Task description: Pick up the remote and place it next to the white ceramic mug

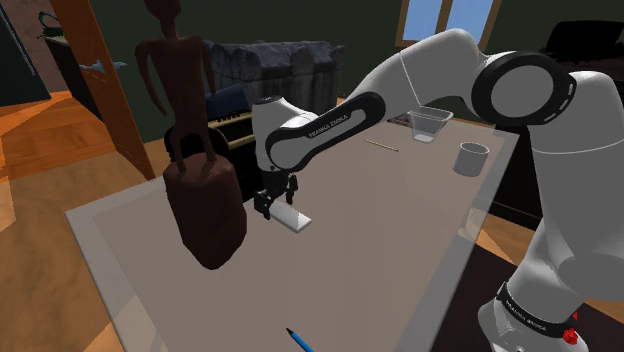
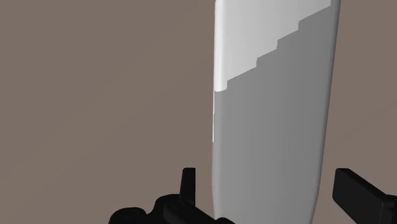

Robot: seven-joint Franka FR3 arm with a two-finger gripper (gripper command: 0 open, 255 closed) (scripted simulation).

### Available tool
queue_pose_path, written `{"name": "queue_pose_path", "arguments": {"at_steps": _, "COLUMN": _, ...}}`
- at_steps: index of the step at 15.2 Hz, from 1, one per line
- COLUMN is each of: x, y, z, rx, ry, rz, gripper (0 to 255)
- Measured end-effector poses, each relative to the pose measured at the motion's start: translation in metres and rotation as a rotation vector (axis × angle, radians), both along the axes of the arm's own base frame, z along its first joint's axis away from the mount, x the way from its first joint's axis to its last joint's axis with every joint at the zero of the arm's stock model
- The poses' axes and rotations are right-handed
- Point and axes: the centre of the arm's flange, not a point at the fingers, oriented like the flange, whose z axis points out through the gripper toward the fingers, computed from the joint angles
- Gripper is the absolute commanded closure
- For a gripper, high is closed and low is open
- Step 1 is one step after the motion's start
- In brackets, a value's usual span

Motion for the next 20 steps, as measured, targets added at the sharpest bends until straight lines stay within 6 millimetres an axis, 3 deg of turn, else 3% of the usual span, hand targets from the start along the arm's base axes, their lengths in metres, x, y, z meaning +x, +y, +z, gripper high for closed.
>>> {"name": "queue_pose_path", "arguments": {"at_steps": 1, "x": 0.0, "y": 0.0, "z": 0.0, "rx": 0.0, "ry": 0.0, "rz": 0.0, "gripper": 255}}
{"name": "queue_pose_path", "arguments": {"at_steps": 11, "x": 0.0, "y": 0.0, "z": 0.0, "rx": 0.0, "ry": 0.001, "rz": 0.0, "gripper": 255}}
{"name": "queue_pose_path", "arguments": {"at_steps": 20, "x": 0.001, "y": 0.001, "z": 0.04, "rx": -0.001, "ry": 0.002, "rz": 0.0, "gripper": 255}}
